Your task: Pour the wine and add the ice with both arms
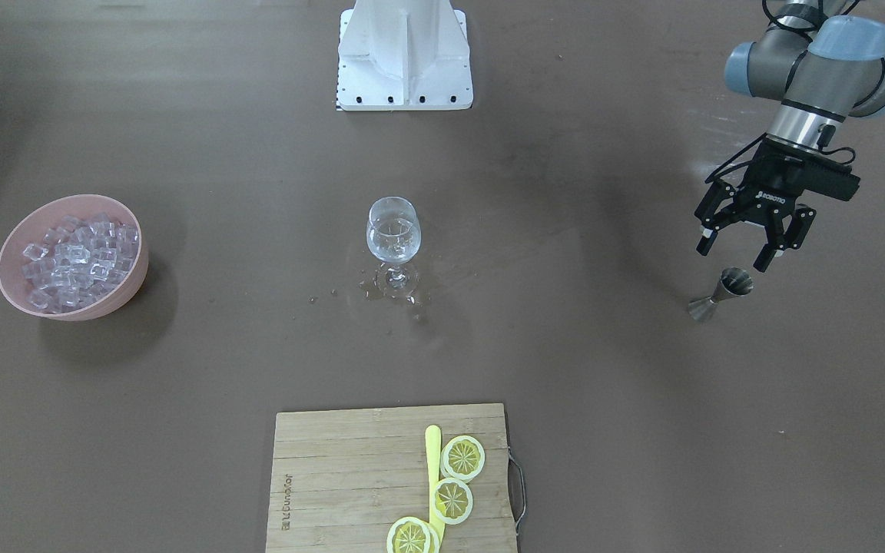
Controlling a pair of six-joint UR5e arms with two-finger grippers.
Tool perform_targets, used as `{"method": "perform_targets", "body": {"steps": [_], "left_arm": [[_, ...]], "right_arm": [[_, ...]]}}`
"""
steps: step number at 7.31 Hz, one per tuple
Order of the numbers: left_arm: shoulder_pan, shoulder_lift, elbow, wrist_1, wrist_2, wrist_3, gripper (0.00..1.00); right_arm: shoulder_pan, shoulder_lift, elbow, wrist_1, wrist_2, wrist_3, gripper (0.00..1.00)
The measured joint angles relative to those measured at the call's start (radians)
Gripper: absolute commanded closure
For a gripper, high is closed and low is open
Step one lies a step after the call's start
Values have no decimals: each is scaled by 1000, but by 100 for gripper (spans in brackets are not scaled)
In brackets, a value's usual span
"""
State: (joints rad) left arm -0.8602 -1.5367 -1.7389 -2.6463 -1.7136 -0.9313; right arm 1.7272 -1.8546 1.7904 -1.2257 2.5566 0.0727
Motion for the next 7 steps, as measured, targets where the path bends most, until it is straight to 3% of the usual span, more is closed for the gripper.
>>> {"method": "perform_targets", "body": {"steps": [4,7], "left_arm": [[-337,-159,-1,429,-376,216,3],[-454,-171,-10,675,-535,301,3]], "right_arm": [[-18,4,-1,-1,-9,27,1],[-243,73,3,-2,-96,164,2]]}}
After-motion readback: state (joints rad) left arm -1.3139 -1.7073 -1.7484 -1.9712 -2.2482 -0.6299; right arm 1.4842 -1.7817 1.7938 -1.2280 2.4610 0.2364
